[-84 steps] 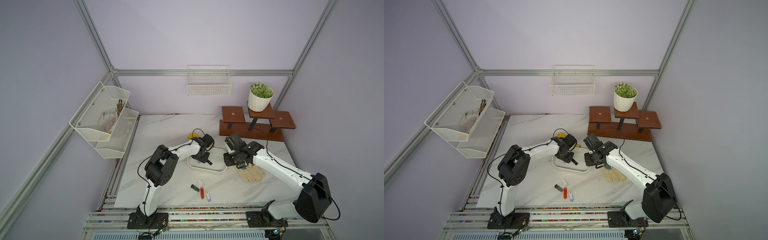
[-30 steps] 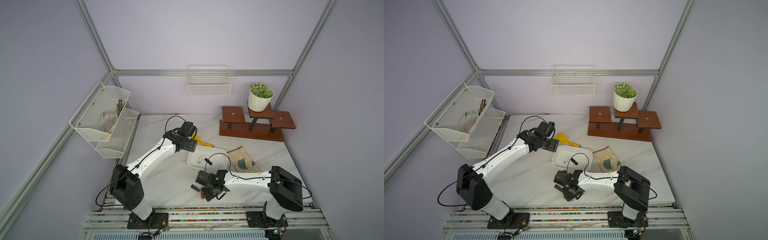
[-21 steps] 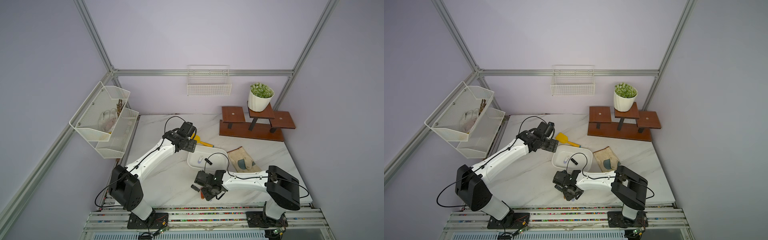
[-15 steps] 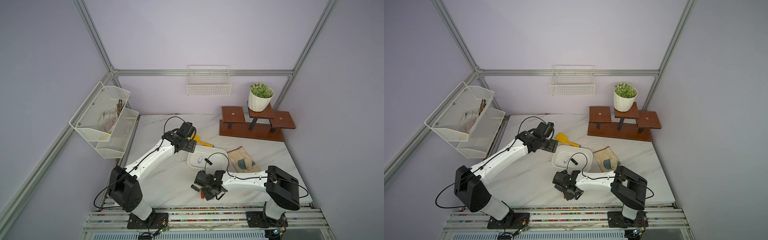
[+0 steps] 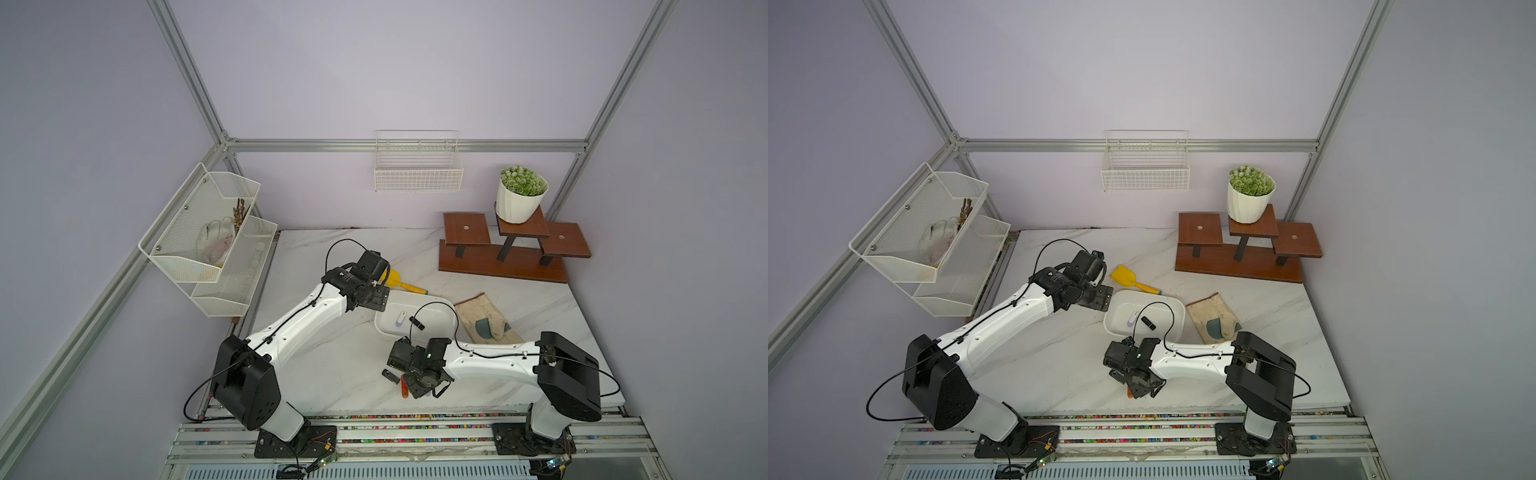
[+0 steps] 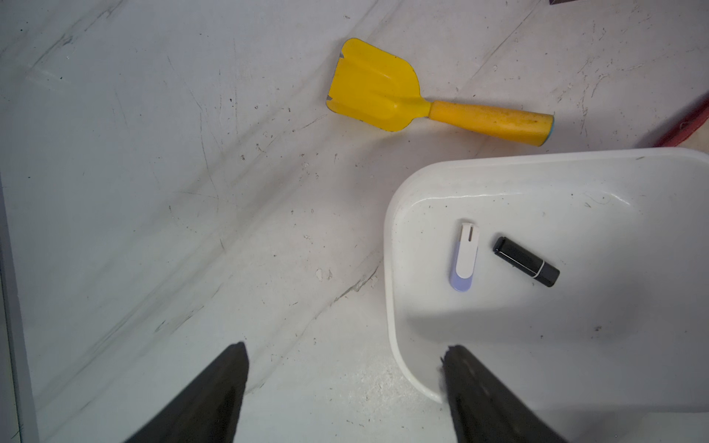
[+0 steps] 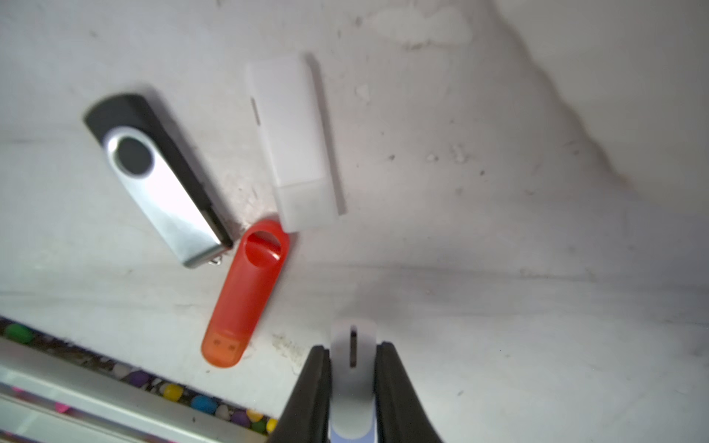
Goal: Put the usb flash drive into the storage box
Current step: Pick up the USB flash from the center of the board, then place the USB flash in the storage box.
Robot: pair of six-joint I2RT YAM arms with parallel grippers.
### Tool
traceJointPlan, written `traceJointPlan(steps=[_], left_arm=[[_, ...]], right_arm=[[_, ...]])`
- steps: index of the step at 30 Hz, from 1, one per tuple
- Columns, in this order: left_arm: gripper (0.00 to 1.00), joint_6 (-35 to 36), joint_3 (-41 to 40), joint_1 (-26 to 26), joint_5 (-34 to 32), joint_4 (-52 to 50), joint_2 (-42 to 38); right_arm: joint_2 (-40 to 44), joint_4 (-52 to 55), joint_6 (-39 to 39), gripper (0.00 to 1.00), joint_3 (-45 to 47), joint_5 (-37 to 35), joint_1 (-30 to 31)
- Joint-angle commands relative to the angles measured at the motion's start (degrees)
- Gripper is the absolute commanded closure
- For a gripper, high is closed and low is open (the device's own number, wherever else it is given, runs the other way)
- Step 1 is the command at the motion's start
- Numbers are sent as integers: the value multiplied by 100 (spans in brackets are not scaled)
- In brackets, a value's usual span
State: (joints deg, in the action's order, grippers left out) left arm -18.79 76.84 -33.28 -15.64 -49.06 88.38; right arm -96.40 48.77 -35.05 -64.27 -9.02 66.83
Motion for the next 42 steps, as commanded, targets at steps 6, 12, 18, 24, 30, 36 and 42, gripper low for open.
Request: traceJointPlan(steps=[6, 12, 18, 24, 30, 36, 42], left_arm=[[17, -383, -392, 52, 57, -57, -289], [17, -572, -730, 50, 205, -60, -580], [17, -665, -1036, -10, 570, 2, -656], [16, -784, -1205, -268, 645, 19, -674], [15, -912, -1284, -425, 630, 43, -655], [15, -960, -1251, -514, 624, 67, -614], [15, -965, -1232, -599, 587, 77, -563]], right_arm=[[714, 1073, 706, 100, -1338, -1152, -538], [443, 654, 1339, 100, -1550, -1100, -1403], [-245, -93, 1748, 100, -1478, -858, -1938], [-805, -610, 1945, 100, -1547, -674, -2219], [-1267, -840, 2124, 100, -1547, -580, -2384], [-1507, -1084, 2230, 100, -1489, -546, -2525], [-1747, -1157, 2296, 100, -1564, -435, -2626]])
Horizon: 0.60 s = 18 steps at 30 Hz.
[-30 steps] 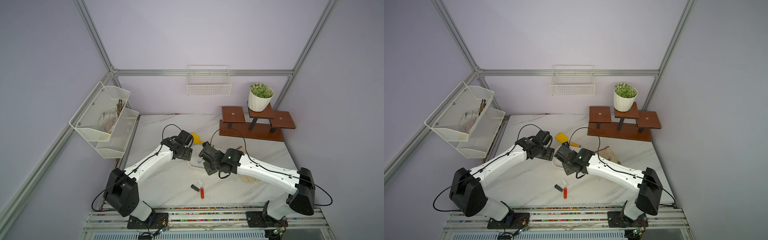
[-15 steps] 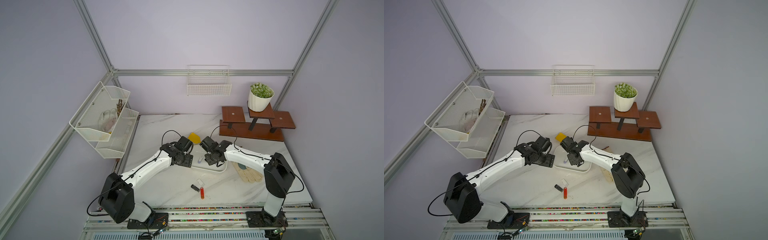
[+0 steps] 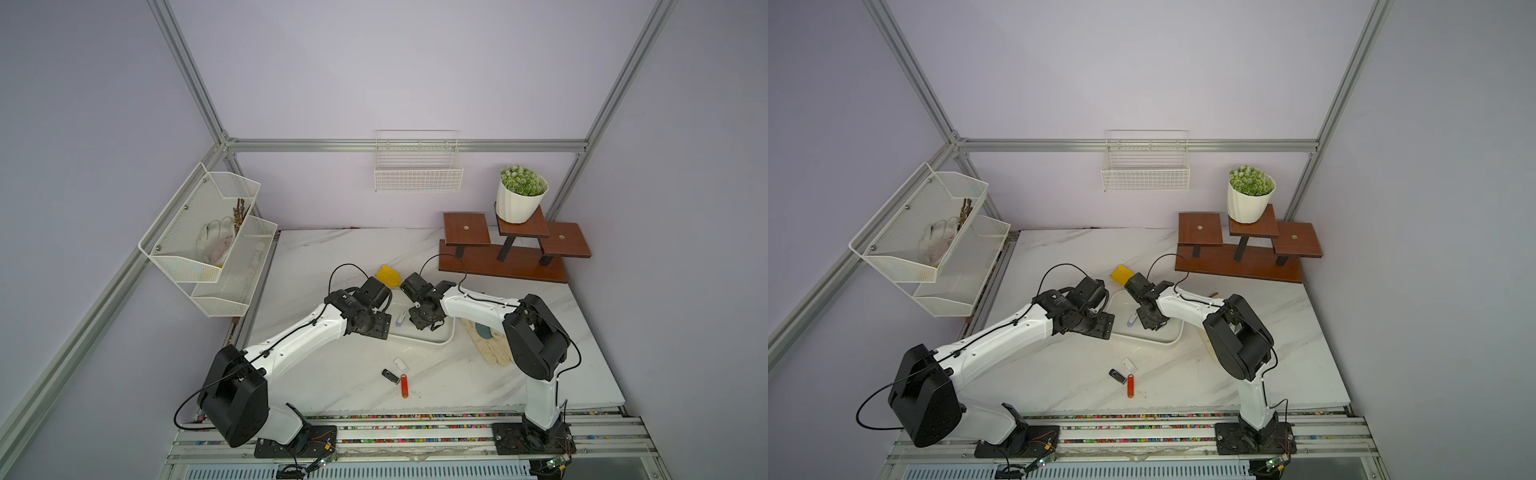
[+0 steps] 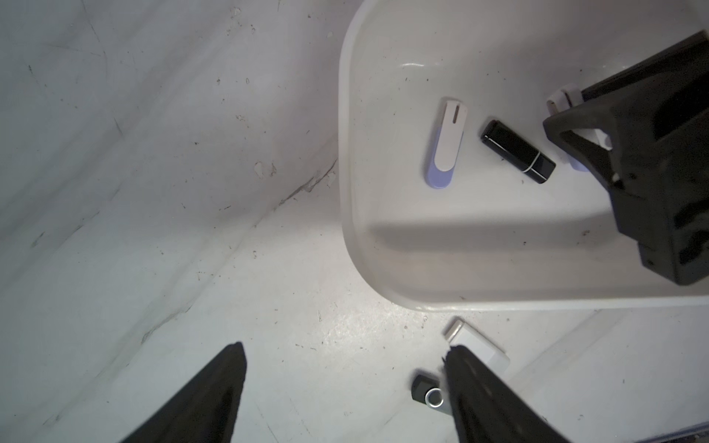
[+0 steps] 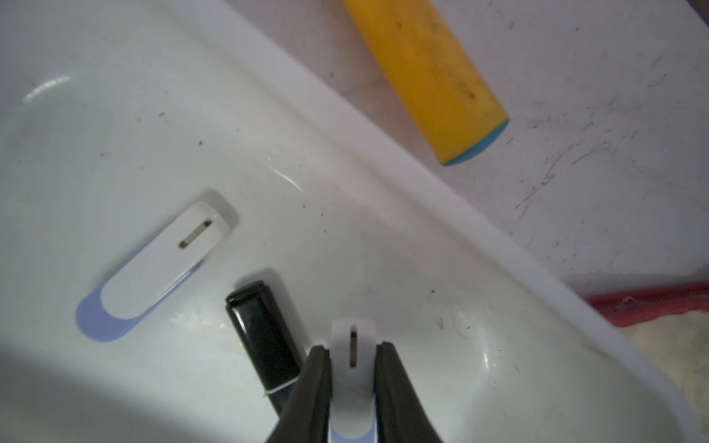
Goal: Put the usb flash drive into the storage box
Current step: Place the USB flash in the storage box.
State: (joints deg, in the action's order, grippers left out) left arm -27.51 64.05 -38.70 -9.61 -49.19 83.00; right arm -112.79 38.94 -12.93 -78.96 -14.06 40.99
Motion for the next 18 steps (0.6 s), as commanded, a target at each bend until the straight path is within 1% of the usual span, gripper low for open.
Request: traceJointPlan(steps=[1, 6, 7, 12, 15, 18], left_arm=[[15, -88, 33, -74, -51, 84, -16], [15, -123, -29, -111, -69, 84, -35], [15, -123, -37, -111, -83, 78, -32], [15, -122, -81, -125, -129, 83, -14], [15, -122, -79, -126, -112, 81, -3], [15, -119, -81, -120, -108, 83, -3]], right_arm=[[-143, -176, 74, 100, -97, 79, -51], [-270, -166, 66, 100, -103, 115, -84], [-271, -165, 62, 96, -97, 110, -85], [-285, -158, 62, 87, -94, 106, -115], [-306, -132, 62, 79, -100, 86, -128], [-321, -108, 71, 75, -110, 111, -148]])
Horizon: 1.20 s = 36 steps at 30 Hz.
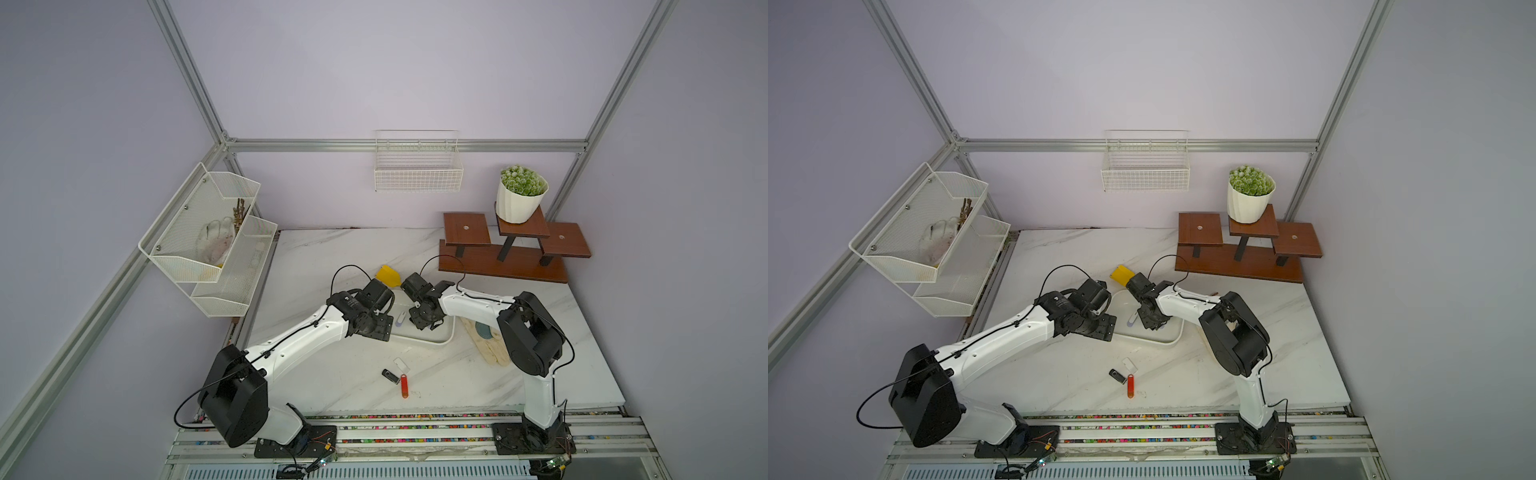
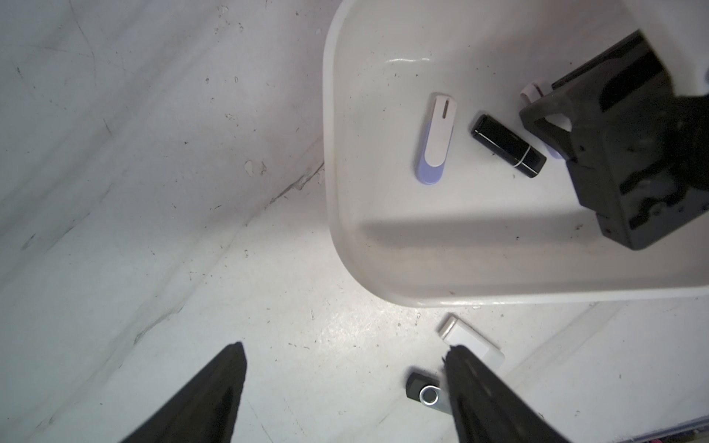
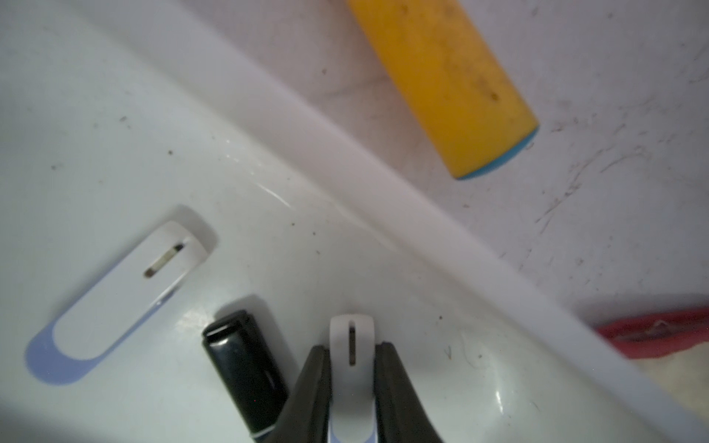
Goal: Put the usb flash drive into the storage box
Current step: Place the USB flash in the storage box, then pick up the USB flash from the center of the board.
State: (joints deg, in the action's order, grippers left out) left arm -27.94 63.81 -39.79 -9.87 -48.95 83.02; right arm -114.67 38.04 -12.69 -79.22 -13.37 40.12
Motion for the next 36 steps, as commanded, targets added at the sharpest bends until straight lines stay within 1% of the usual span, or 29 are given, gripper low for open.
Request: traceJointPlan(steps=[1, 5, 7, 9, 14, 18, 22, 28, 30, 32, 35, 36], left_arm=[[15, -71, -54, -18, -85, 55, -5], [15, -70, -62, -16, -84, 58, -30], [15, -71, -71, -12, -82, 59, -36], [15, -79, -72, -14, -75, 59, -34], [15, -51, -134, -72, 73, 3, -80], [15, -288, -569, -188, 290, -62, -149], [15, -620, -969, -474, 424, -19, -371], [14, -933, -1029, -886, 438, 26, -374], [14, -1031, -1042, -938, 364, 17, -407], [13, -1094, -1038, -943, 154, -13, -460], [12, -1158, -806, -919, -266, -232, -427], [11, -1106, -702, -887, -307, -289, -379]], right_arm=[[-151, -10, 47, 74, -93, 22, -59], [-170, -2, 21, 61, -82, -13, -71], [-144, -7, 7, 56, -70, -21, -73], [-119, 1, -12, 53, -63, -52, -67], [343, -11, -97, 54, -21, -27, -66], [998, 80, -149, 54, -85, 14, -75], [1239, 434, -122, 54, -396, -69, -79], [1597, 704, -176, 55, -450, -10, -74], [1779, 857, -257, 55, -390, 131, -53], [2062, 893, -390, 55, -182, 317, 32], [2580, 883, -799, 54, 232, 495, 340], [2798, 911, -981, 55, 348, 509, 487]])
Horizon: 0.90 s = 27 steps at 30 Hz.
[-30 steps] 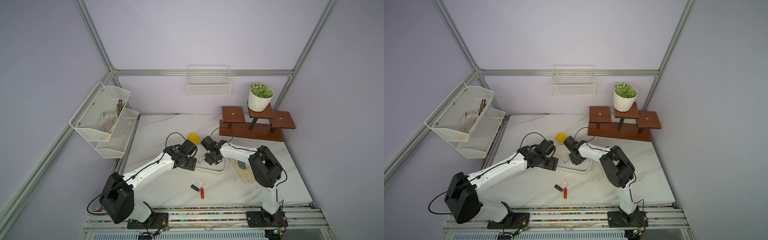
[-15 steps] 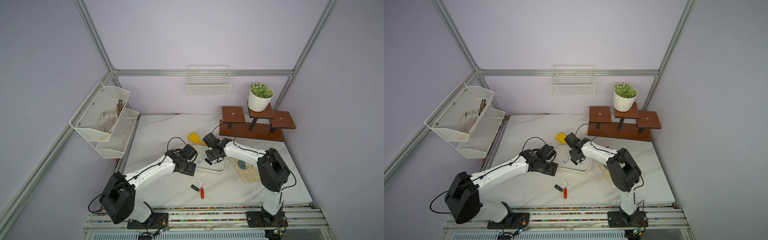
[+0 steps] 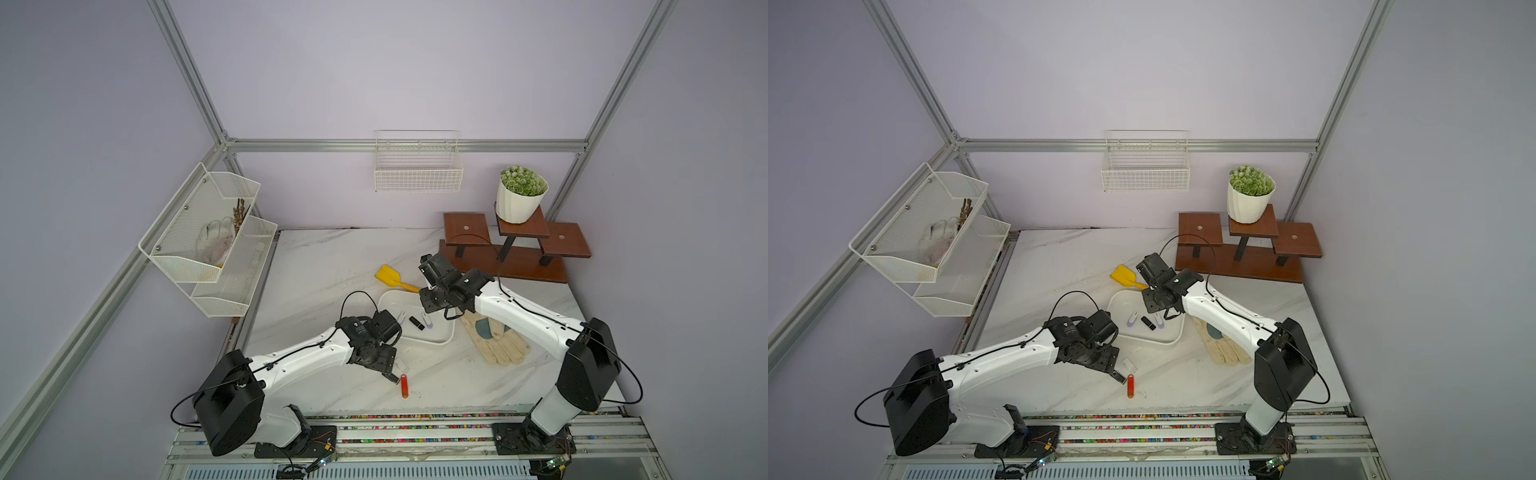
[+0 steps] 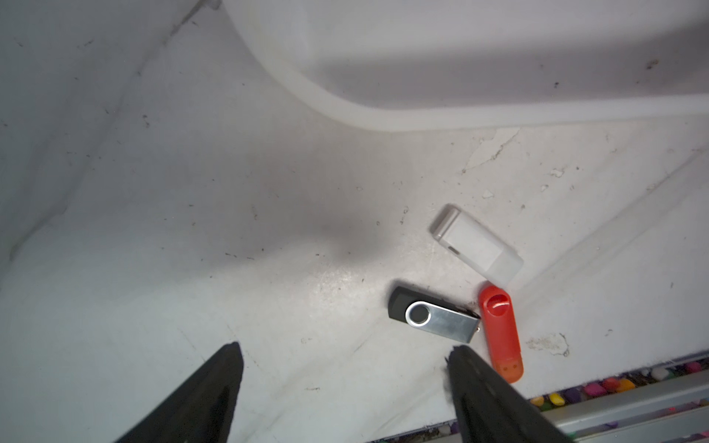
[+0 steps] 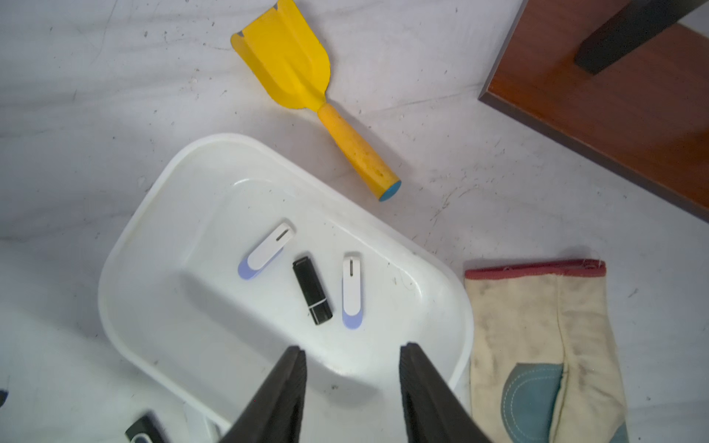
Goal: Put the usb flash drive into the storage box
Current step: Pick up the USB flash from the center of the board.
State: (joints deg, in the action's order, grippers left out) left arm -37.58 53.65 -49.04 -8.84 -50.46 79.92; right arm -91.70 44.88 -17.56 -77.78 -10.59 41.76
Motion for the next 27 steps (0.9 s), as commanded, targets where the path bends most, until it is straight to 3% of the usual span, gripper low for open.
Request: traceJointPlan(steps=[1, 7, 14, 27], left_arm=[[11, -111, 398, 60, -420, -178, -15], [10, 29, 609, 381, -453, -339, 245], [10, 240, 663, 1243, -395, -365, -329], [7, 549, 784, 1975, -464, -496, -759]], right_arm=[[637, 268, -644, 55, 288, 217, 470], [1008, 112, -1735, 55, 1171, 250, 1475], [1200, -229, -2452, 56, 2074, 173, 2133], [16, -799, -2906, 56, 1880, 653, 2871]])
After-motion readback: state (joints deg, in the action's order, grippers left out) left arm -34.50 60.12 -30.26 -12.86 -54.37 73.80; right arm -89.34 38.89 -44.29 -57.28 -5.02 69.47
